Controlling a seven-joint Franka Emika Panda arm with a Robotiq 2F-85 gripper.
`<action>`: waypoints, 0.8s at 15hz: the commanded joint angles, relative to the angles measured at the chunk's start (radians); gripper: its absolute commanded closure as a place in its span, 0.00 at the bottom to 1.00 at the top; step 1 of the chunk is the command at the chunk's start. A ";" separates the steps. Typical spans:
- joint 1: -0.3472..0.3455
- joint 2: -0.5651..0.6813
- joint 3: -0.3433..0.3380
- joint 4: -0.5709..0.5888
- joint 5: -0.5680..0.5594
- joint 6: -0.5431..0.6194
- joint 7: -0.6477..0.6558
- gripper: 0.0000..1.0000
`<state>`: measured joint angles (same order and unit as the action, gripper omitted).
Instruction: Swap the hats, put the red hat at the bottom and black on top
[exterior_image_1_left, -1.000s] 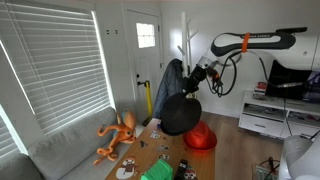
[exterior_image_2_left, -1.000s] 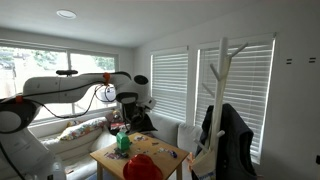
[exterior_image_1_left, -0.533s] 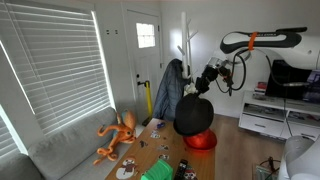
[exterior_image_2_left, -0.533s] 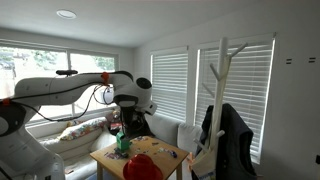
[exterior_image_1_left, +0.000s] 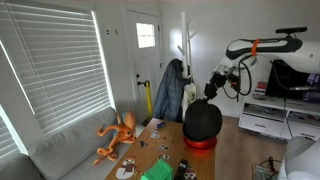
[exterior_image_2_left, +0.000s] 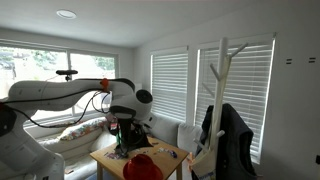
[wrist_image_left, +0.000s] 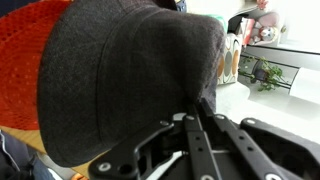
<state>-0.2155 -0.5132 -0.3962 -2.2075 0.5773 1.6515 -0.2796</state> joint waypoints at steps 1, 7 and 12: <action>-0.037 -0.038 -0.020 -0.066 -0.016 0.011 -0.083 0.98; -0.063 -0.025 -0.061 -0.117 -0.019 0.054 -0.213 0.98; -0.064 -0.013 -0.097 -0.164 0.009 0.127 -0.290 0.98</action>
<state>-0.2758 -0.5183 -0.4789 -2.3345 0.5665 1.7362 -0.5221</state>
